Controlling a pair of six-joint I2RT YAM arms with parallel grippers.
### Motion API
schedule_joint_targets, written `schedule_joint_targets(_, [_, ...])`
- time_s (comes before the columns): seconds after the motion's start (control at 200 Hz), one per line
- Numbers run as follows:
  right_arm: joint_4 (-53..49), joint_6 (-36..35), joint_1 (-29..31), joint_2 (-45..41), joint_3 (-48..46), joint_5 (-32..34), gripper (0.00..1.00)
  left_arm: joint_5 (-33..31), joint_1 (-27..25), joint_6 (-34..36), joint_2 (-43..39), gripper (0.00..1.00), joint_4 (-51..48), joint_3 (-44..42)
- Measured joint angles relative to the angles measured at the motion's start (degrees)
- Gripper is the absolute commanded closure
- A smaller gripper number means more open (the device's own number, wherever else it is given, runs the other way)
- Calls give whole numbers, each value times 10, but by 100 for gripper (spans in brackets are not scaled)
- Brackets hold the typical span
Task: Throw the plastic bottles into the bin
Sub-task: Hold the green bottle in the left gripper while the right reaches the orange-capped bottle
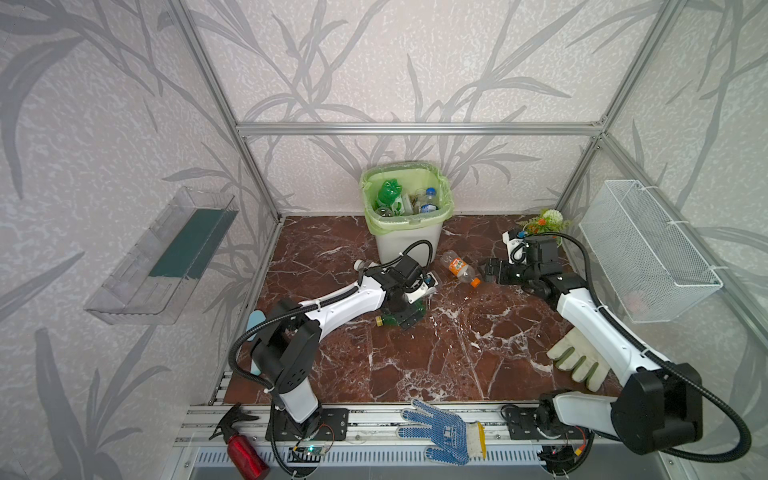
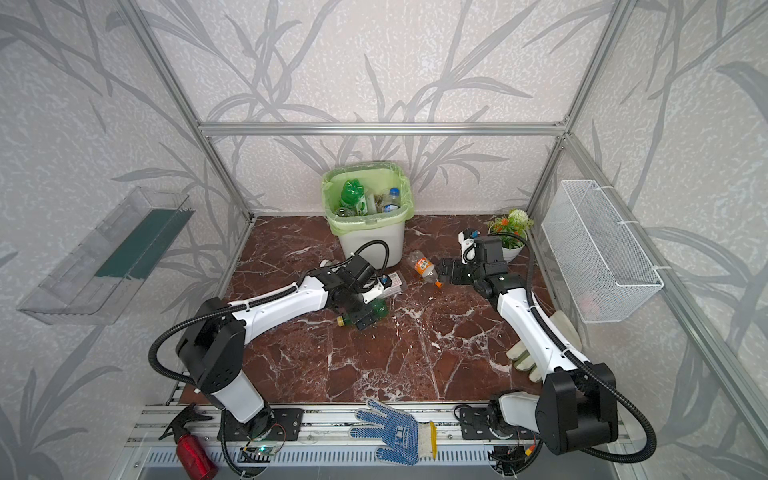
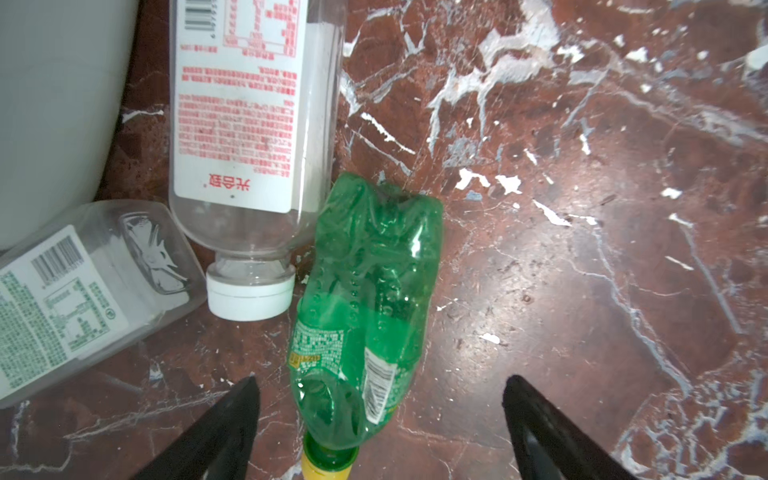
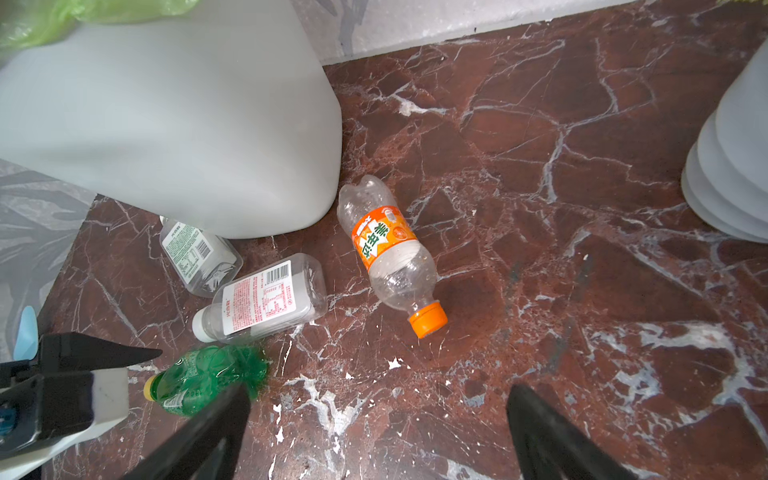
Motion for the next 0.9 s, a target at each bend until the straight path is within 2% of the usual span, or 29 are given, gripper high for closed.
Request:
schedule_joint_targets(0.185, [-7, -32, 0, 96, 30, 3, 4, -15, 4, 16, 75, 2, 4, 13])
schedule_joint_targets(0.33, [-9, -61, 0, 159, 54, 14, 3, -11, 6, 22, 95, 5, 7, 14])
schedule_joint_targets(0.435, [-9, -81, 1, 194, 76, 22, 3, -7, 7, 25, 96, 16, 9, 19])
schedule_joint_targets(0.56, [-4, -100, 1, 229, 108, 33, 3, 5, 8, 25, 96, 40, 9, 22])
schedule_joint_targets(0.645, [0, -106, 1, 245, 120, 37, 3, 15, 7, 18, 96, 52, 10, 21])
schedule_joint_targets(0.78, [2, -106, 1, 249, 120, 36, 3, 34, 8, 3, 77, 59, 16, 1])
schedule_joint_targets(0.9, [11, -103, 1, 248, 113, 35, 3, 45, 8, -10, 35, 59, 15, -26])
